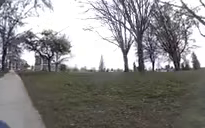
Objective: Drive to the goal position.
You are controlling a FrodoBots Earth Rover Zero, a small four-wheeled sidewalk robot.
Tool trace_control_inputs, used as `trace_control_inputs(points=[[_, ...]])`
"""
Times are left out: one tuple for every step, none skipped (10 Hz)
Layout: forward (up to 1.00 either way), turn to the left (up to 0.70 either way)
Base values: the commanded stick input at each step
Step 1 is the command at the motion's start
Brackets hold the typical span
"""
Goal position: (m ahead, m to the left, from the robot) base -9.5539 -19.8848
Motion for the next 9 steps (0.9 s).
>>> trace_control_inputs(points=[[0.0, -0.7], [0.0, -0.7], [0.0, -0.7], [0.0, -0.7], [0.0, -0.7], [0.0, -0.7], [0.0, -0.7], [0.0, -0.7], [0.0, -0.7]])
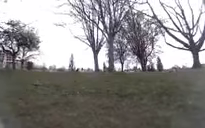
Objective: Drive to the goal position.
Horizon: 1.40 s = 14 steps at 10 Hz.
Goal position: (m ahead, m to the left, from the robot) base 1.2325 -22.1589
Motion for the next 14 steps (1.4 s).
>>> trace_control_inputs(points=[[0.0, -0.7], [0.0, -0.7], [0.0, -0.7], [0.0, -0.7], [0.0, -0.7], [0.0, -0.7], [0.0, -0.7], [0.0, -0.7], [0.0, -0.7], [0.0, -0.7], [0.0, -0.7], [0.0, -0.7], [0.0, -0.7], [0.0, -0.7]])
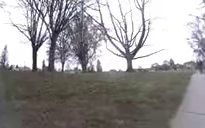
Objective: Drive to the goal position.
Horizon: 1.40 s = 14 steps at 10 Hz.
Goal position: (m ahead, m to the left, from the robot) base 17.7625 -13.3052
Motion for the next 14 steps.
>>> trace_control_inputs(points=[[0.0, -0.7], [0.0, -0.7], [0.0, -0.7], [0.0, -0.7], [0.0, -0.7], [0.0, -0.7], [0.0, -0.7], [0.0, -0.7], [0.0, -0.7], [0.0, -0.7], [0.0, -0.7], [0.0, -0.7], [0.0, -0.7], [0.0, -0.7]])
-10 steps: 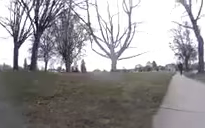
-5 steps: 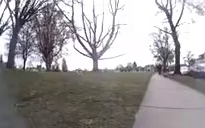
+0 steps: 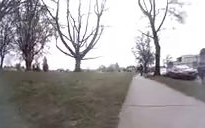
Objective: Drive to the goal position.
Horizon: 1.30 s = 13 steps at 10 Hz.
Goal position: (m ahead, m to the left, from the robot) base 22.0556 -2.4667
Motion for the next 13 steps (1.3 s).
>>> trace_control_inputs(points=[[0.0, -0.7], [0.0, -0.7], [0.0, -0.05], [0.0, 0.0], [0.0, 0.0], [0.0, 0.0], [0.0, 0.0], [0.0, 0.0], [0.0, 0.0], [0.0, 0.0], [0.7, 0.0], [0.7, 0.0], [0.7, -0.13]])
